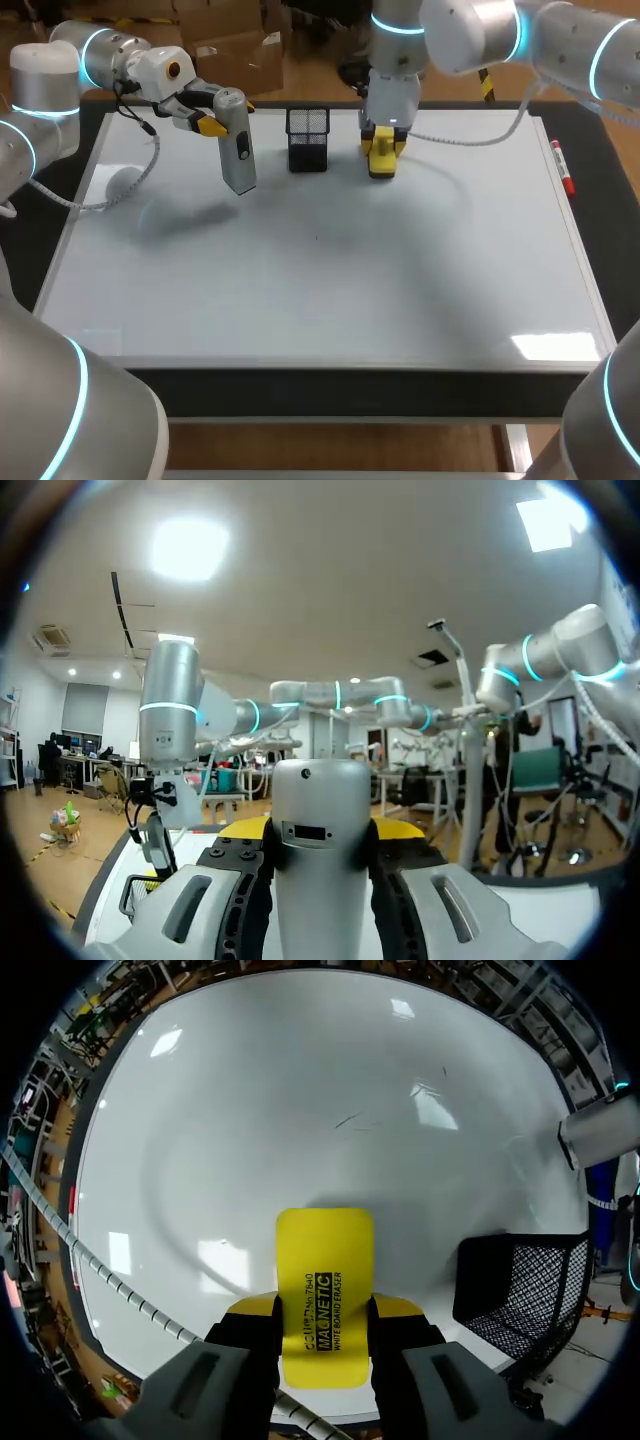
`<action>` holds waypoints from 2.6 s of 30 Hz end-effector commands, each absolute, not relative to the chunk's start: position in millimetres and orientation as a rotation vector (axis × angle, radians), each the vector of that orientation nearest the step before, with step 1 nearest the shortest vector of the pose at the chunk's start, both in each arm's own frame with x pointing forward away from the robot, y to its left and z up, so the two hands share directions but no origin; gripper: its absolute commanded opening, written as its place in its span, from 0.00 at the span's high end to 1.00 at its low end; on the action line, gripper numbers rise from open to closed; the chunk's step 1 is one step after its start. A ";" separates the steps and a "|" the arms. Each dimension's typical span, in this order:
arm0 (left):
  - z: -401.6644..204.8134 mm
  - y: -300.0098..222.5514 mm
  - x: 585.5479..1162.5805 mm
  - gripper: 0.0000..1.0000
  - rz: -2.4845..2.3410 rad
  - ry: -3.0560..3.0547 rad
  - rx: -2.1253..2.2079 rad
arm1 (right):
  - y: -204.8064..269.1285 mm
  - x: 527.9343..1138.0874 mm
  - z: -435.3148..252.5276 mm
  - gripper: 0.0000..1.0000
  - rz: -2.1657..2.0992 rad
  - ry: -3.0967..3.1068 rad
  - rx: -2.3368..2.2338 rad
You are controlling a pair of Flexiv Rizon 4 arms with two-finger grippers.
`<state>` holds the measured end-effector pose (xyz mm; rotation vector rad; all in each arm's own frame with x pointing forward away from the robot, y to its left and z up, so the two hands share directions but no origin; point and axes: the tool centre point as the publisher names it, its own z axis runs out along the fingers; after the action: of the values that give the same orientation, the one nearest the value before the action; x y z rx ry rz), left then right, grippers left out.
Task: Pick up the inspection probe, press it on each red-marked spot on the whiteboard one by one, put down the probe, pick up the eraser, and wipe off all the red marks.
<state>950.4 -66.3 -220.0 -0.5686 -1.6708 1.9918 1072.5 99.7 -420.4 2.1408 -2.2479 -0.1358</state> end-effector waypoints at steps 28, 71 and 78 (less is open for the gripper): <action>-221.4 -63.9 957.8 1.00 1.968 -1.641 -0.602 | 32.7 1058.4 -382.0 0.00 -0.414 -2.781 1.554; -221.4 -63.9 957.8 1.00 1.968 -1.641 -0.602 | -15.0 1046.6 -314.0 0.00 -0.881 -3.102 0.846; -221.4 -63.9 957.8 1.00 1.968 -1.641 -0.602 | -15.0 1046.6 -314.0 0.00 -0.881 -3.102 0.846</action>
<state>950.4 -66.3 -220.0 -0.5687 -1.6708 1.9917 1046.3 -14.2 -314.7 0.8431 -3.1027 -0.8885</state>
